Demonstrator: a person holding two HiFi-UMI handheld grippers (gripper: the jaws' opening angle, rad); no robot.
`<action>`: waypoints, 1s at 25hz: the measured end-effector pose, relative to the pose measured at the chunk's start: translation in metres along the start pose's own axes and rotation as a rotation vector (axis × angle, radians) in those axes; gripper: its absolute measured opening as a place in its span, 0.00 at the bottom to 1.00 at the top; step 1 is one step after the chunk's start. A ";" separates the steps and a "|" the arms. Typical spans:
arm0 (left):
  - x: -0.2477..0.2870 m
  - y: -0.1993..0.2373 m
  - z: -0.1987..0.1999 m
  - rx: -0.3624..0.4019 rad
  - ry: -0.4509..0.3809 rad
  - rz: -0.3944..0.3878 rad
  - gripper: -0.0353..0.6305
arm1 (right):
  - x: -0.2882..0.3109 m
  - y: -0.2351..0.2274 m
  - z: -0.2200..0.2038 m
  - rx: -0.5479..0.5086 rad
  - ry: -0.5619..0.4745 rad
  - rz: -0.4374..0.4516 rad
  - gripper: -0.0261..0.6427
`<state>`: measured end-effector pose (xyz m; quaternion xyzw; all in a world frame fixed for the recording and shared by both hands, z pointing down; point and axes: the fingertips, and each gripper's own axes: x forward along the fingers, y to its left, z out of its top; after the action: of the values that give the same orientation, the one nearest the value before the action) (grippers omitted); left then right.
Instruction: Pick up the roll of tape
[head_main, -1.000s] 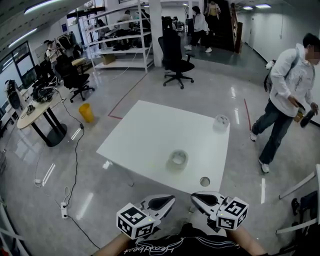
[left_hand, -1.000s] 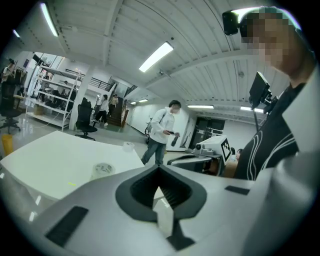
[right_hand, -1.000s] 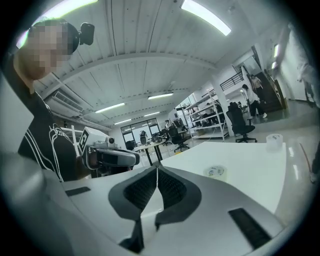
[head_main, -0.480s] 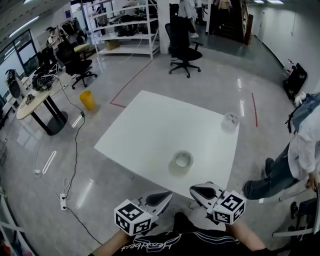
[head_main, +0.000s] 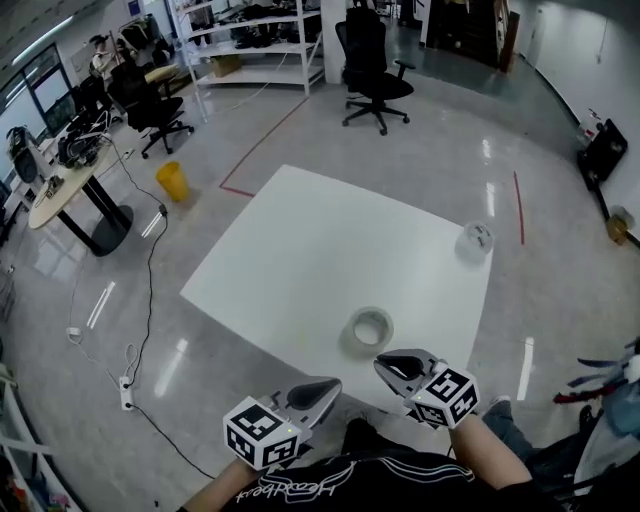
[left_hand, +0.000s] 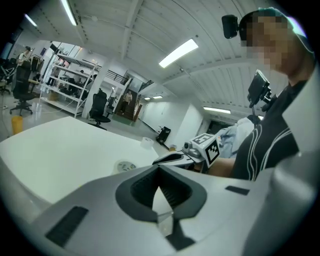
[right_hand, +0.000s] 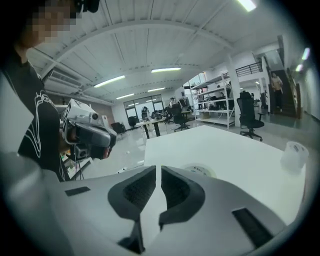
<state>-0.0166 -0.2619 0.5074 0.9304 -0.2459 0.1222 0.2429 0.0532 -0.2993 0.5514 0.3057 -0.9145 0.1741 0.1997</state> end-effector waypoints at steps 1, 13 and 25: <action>0.000 0.005 0.000 -0.009 -0.002 0.009 0.06 | 0.006 -0.004 -0.001 -0.028 0.022 0.001 0.06; -0.002 0.034 -0.006 -0.082 -0.006 0.070 0.06 | 0.069 -0.032 -0.041 -0.328 0.316 -0.021 0.22; -0.014 0.036 -0.011 -0.120 -0.023 0.084 0.06 | 0.088 -0.050 -0.067 -0.419 0.510 -0.091 0.22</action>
<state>-0.0484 -0.2774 0.5260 0.9043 -0.2944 0.1067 0.2901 0.0371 -0.3504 0.6608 0.2449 -0.8364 0.0442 0.4883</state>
